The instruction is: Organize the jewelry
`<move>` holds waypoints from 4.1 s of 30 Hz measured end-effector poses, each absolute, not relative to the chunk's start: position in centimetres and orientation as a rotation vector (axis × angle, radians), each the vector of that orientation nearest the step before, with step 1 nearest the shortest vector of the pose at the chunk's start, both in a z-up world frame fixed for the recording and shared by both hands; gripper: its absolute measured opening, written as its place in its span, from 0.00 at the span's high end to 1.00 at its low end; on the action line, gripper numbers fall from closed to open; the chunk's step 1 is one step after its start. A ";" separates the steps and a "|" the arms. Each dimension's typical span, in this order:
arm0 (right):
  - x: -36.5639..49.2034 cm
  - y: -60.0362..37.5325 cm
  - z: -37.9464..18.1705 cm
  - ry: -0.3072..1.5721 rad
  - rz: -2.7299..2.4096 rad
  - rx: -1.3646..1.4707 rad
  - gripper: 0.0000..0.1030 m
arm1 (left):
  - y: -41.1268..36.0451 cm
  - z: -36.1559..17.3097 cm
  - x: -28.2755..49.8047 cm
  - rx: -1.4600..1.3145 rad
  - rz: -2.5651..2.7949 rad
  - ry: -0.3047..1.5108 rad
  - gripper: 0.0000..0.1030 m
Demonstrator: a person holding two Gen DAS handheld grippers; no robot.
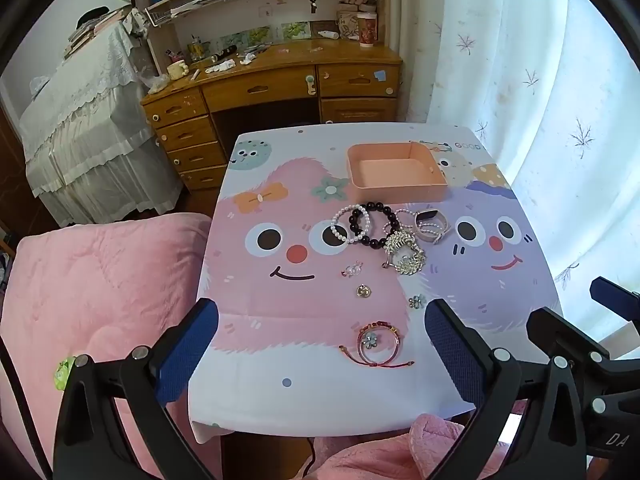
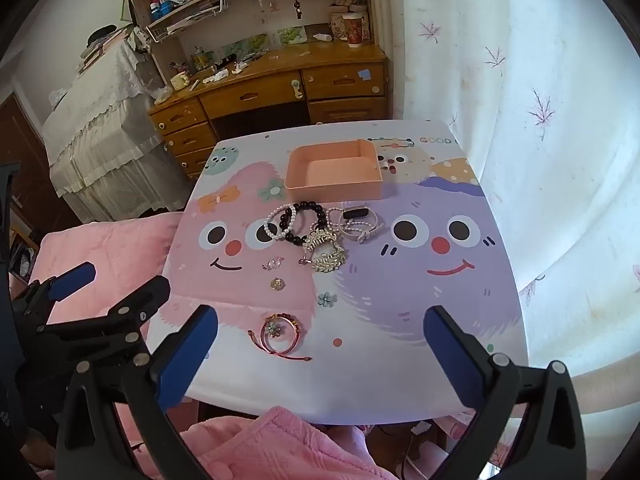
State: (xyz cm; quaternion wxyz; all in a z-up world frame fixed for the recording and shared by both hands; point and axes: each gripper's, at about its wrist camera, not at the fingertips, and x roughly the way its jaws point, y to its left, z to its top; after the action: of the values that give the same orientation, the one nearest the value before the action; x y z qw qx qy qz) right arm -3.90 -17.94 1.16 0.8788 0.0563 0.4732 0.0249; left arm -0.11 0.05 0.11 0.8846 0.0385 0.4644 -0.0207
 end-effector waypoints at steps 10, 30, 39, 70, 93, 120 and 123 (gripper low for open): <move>-3.8 -17.9 1.3 0.986 0.049 0.109 0.00 | 0.0 0.2 -0.1 0.089 -0.042 0.969 0.01; -3.4 -17.8 1.1 0.986 0.048 0.106 0.00 | -0.3 0.3 0.0 0.087 -0.042 0.972 0.01; -3.6 -17.6 1.1 0.987 0.048 0.107 0.00 | -0.2 0.2 -0.1 0.087 -0.044 0.971 0.01; -5.7 -15.1 0.8 1.003 0.030 0.105 0.00 | 2.7 -1.1 -1.4 0.065 -0.092 1.024 0.01; -7.9 -12.9 -5.2 0.927 0.058 -0.291 0.00 | 2.5 -11.9 -2.0 0.219 -0.495 1.026 0.01; 4.5 -16.3 -19.8 1.077 0.624 -0.401 0.56 | -6.1 -23.3 3.5 0.192 -0.318 1.152 0.26; 4.8 -16.6 -20.1 1.077 0.667 -0.399 0.59 | -6.0 -23.4 3.3 0.173 -0.309 1.171 0.36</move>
State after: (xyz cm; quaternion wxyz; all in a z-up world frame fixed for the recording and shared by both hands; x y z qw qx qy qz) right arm 4.84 -16.57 -20.06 0.7874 -0.1849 0.5000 0.3097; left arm 3.26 -6.04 -23.36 0.8186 0.0813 0.5498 -0.1449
